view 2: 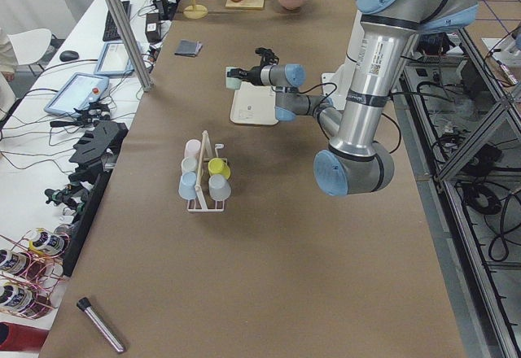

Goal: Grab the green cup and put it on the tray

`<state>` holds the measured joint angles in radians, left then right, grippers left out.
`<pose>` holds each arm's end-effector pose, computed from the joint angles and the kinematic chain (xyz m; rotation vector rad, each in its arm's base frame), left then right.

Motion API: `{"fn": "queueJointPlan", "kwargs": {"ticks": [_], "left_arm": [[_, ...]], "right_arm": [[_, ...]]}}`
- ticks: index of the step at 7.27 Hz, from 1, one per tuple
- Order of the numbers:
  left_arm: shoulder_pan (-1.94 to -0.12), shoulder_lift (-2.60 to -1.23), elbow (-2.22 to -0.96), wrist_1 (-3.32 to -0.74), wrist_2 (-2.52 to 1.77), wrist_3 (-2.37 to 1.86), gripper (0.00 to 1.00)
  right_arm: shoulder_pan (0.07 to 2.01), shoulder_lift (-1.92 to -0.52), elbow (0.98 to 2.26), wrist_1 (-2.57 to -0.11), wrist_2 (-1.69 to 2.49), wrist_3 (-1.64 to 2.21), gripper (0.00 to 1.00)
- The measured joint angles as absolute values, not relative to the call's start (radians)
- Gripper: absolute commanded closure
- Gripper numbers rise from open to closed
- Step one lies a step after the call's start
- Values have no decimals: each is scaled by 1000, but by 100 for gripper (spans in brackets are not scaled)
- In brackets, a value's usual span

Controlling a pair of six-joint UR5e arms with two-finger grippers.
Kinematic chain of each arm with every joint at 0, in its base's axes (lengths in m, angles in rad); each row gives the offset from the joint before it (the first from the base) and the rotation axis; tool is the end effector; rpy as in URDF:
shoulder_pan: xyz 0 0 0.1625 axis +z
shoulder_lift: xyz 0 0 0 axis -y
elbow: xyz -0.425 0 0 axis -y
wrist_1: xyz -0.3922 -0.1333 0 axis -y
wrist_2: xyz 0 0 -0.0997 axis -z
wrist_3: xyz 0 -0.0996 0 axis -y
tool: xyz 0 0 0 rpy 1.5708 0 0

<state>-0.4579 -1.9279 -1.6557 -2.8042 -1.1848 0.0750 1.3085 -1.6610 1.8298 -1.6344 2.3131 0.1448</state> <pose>0.4487 -0.4116 0.2841 1.5999 0.5745 0.5726 -0.0543 -0.4567 0.5824 -0.0517 -0.7473 -0.1510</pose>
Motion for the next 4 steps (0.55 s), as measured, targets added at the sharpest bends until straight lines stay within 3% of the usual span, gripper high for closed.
{"fn": "queueJointPlan", "kwargs": {"ticks": [4], "left_arm": [[-437,-2078,-1307,-3217,-1313,-307,88]], "right_arm": [[1427,-1669,1753,-1636,2335,110,0]]}}
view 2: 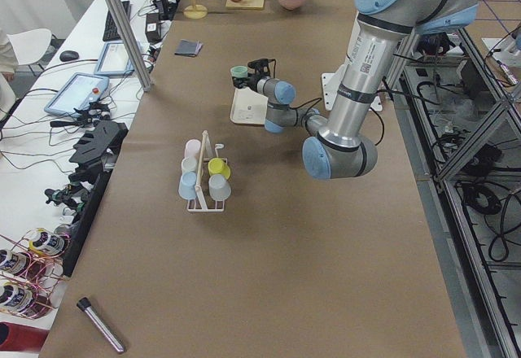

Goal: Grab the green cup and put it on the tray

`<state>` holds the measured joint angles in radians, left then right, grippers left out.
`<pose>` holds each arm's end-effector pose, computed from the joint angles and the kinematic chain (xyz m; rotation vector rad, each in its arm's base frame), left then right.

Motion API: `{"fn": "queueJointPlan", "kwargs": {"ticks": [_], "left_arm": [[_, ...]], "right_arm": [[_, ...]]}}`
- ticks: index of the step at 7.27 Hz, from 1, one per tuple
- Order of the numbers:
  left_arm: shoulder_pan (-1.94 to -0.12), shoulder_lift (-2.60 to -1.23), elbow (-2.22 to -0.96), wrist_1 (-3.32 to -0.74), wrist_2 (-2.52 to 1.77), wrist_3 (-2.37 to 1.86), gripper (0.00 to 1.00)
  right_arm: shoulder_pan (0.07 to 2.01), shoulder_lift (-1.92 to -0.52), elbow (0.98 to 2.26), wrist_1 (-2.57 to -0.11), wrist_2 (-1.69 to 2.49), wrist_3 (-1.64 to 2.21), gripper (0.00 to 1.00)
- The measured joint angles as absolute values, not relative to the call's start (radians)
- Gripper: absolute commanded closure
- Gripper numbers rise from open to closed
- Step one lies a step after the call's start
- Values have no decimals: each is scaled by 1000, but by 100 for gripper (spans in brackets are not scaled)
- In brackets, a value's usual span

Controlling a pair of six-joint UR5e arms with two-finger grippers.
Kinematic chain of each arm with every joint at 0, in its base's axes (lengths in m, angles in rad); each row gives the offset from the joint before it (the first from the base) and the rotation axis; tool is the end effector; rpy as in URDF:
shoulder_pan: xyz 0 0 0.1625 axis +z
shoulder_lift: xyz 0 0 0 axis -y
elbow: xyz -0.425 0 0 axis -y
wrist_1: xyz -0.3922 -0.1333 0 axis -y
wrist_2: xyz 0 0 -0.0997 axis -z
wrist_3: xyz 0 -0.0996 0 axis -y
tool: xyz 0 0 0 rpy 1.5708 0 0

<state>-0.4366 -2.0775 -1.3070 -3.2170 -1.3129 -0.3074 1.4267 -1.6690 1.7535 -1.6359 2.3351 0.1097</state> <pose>0.5194 -0.4175 0.3149 1.5310 1.1099 0.3236 -0.0009 -0.4548 0.6223 -0.0784 -0.7605 -0.0401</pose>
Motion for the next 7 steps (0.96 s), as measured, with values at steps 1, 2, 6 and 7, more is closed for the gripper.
{"fn": "queueJointPlan", "kwargs": {"ticks": [1,2,6,7], "left_arm": [[-426,-2096,-1256,-3276,-1329,-377,88],[-419,-2104,-1230,-3301,-1347,-434,88],[-410,-2118,-1213,-3267,-1407,-536,87],[-410,-2123,-1209,-3223,-1407,-532,87]], "right_arm": [[1438,-1671,1752,-1642,2331,107,0],[1445,-1675,1752,-1649,2326,105,0],[1457,-1680,1753,-1651,2288,100,0],[1457,-1672,1751,-1648,2278,101,0]]}}
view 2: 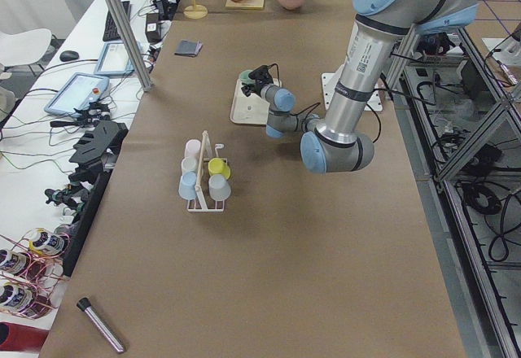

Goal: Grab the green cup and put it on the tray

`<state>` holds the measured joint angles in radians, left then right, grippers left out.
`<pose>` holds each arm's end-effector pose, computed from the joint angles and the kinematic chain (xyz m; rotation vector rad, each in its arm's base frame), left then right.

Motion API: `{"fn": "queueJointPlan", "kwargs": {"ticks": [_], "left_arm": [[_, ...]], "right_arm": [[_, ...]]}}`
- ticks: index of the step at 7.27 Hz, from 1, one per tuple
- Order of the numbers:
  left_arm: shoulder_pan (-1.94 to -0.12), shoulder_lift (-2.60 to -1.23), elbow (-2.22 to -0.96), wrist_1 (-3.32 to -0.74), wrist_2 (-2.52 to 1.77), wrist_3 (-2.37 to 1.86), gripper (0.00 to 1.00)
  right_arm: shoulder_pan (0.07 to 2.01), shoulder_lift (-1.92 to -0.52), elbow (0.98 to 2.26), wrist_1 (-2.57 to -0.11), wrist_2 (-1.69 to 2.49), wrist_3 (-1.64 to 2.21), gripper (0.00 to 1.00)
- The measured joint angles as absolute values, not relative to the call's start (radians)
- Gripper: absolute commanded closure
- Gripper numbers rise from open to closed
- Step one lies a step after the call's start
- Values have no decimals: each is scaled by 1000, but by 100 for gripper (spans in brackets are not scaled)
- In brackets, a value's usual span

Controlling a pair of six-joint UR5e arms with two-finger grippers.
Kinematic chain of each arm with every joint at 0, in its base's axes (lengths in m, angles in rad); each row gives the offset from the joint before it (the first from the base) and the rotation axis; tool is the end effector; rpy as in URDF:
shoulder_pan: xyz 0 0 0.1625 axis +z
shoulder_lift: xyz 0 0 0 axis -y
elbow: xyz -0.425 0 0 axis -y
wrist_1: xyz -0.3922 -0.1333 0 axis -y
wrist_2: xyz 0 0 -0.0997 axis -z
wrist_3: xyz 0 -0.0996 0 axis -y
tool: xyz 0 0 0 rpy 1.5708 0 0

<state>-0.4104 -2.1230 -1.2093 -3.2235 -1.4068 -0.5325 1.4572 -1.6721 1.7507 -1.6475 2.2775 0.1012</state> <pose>0.5600 -0.4068 0.3275 1.3093 1.3061 0.2882 0.0174 -0.4527 0.6301 -0.0739 -0.7028 -0.0125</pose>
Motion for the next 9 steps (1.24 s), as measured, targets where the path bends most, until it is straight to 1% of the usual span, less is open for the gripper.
{"fn": "queueJointPlan", "kwargs": {"ticks": [1,2,3,4,6,9], "left_arm": [[-410,-2128,-1203,-3190,-1405,-516,87],[-410,-2132,-1198,-3177,-1404,-500,77],[-410,-2136,-1197,-3172,-1404,-489,42],[-411,-2140,-1197,-3170,-1404,-484,27],[-410,-2140,-1198,-3171,-1402,-482,12],[-409,-2127,-1203,-3205,-1401,-483,4]], "right_arm": [[1456,-1666,1740,-1643,2268,101,0],[1455,-1666,1725,-1637,2266,101,0],[1455,-1666,1717,-1634,2268,103,0],[1454,-1664,1715,-1633,2278,105,0],[1457,-1652,1716,-1632,2315,105,0],[1461,-1639,1710,-1633,2335,108,0]]}}
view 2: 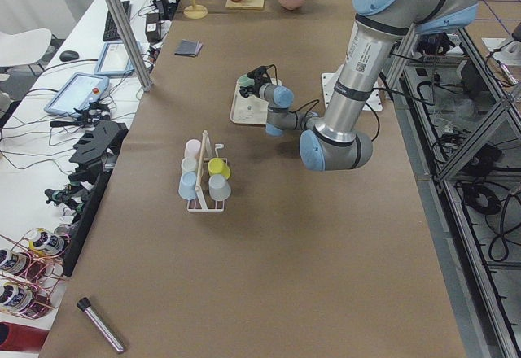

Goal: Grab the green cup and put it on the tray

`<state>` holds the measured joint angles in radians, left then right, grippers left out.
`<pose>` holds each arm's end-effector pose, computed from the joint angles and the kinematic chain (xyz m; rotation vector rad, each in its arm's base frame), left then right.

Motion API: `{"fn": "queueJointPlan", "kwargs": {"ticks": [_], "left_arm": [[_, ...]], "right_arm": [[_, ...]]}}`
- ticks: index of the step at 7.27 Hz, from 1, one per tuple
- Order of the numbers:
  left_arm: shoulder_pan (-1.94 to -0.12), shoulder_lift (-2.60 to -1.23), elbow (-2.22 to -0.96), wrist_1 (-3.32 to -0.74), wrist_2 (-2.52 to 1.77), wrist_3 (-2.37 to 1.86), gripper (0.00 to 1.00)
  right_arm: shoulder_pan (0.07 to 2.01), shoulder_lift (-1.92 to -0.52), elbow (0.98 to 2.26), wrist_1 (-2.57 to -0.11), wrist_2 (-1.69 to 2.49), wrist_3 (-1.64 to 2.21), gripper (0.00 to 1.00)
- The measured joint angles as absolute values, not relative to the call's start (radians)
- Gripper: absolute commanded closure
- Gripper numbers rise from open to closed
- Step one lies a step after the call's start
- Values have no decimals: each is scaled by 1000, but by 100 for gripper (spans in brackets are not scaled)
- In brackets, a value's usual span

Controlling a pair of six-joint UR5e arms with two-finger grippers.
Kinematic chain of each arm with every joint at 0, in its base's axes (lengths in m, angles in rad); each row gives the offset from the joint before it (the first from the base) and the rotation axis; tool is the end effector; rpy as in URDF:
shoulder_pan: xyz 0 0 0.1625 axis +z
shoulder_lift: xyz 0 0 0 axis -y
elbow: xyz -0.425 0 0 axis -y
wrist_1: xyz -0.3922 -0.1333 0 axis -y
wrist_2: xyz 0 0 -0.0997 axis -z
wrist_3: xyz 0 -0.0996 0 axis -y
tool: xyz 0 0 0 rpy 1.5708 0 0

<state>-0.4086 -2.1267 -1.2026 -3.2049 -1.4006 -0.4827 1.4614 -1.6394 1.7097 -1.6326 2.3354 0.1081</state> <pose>0.5643 -0.4080 0.3294 1.3312 1.2560 0.3253 0.0135 -0.4667 0.6300 -0.0750 -0.7610 -0.0045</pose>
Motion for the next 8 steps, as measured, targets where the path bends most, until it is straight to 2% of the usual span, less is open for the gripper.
{"fn": "queueJointPlan", "kwargs": {"ticks": [3,5,6,8], "left_arm": [[-404,-2108,-1223,-3237,-1403,-482,2],[-413,-2090,-1306,-3227,-1410,-482,2],[-442,-2083,-1385,-3157,-1410,-482,2],[-572,-2077,-1600,-2772,-1421,-482,2]], "right_arm": [[1462,-1633,1709,-1632,2339,107,0],[1462,-1633,1709,-1633,2338,106,0],[1462,-1633,1713,-1632,2338,107,0],[1462,-1633,1709,-1632,2340,107,0]]}}
